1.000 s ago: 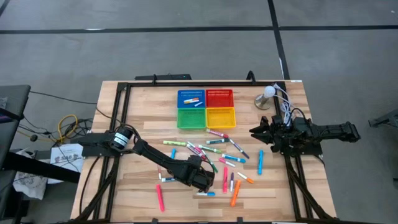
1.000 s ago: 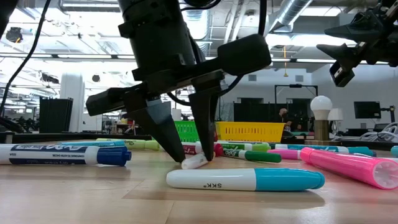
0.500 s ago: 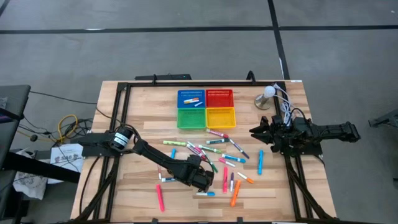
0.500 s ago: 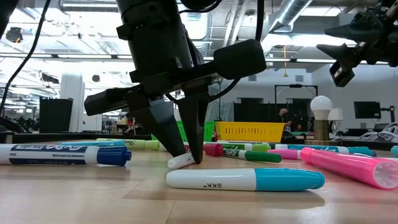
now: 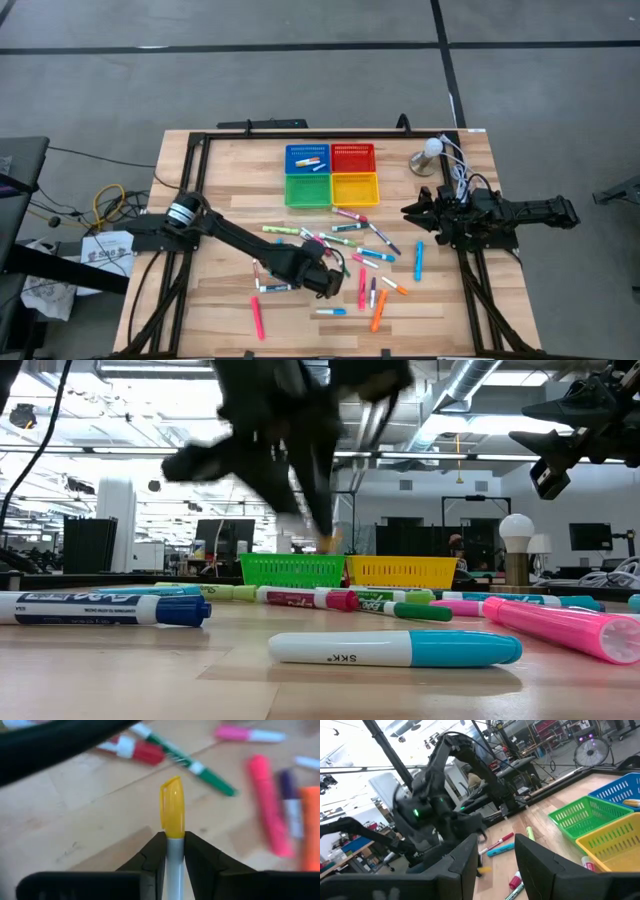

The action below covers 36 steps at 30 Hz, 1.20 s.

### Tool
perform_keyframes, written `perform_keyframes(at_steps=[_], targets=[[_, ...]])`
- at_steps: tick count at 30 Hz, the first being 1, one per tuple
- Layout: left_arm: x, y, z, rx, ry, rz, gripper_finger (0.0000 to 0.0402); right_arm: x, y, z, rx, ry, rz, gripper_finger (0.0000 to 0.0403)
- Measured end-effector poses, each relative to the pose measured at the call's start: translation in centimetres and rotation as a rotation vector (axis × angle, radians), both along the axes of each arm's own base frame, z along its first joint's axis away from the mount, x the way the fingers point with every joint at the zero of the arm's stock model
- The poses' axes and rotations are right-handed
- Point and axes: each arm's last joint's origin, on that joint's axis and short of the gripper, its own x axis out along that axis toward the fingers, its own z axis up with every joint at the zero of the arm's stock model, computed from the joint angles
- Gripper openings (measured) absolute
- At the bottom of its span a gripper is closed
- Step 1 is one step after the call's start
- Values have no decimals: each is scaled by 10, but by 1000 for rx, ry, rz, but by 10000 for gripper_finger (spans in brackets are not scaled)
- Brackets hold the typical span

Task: Pick & Place Markers
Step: Put the yellow small marker into the blue bin

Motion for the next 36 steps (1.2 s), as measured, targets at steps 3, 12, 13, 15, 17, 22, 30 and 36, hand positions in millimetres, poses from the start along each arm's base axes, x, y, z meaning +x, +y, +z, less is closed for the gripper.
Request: perform_keyframes(at_steps=[3, 12, 13, 15, 17, 22, 30, 36], targets=[[-6, 3, 28, -10, -62, -44, 64, 0, 0, 0, 0, 0, 0, 120], [-33, 21, 106, 86, -264, -103, 65, 0, 0, 0, 0, 0, 0, 120], [-36, 24, 114, 96, -283, -111, 66, 0, 0, 0, 0, 0, 0, 120], [-43, 31, 129, 128, -320, -125, 66, 0, 0, 0, 0, 0, 0, 120], [-49, 38, 141, 178, -349, -149, 65, 0, 0, 0, 0, 0, 0, 120], [-59, 58, 164, 313, -386, -183, 64, 0, 0, 0, 0, 0, 0, 120], [-57, 98, 177, 511, -338, -252, 65, 0, 0, 0, 0, 0, 0, 120], [-51, 130, 177, 604, -273, -255, 66, 0, 0, 0, 0, 0, 0, 120]])
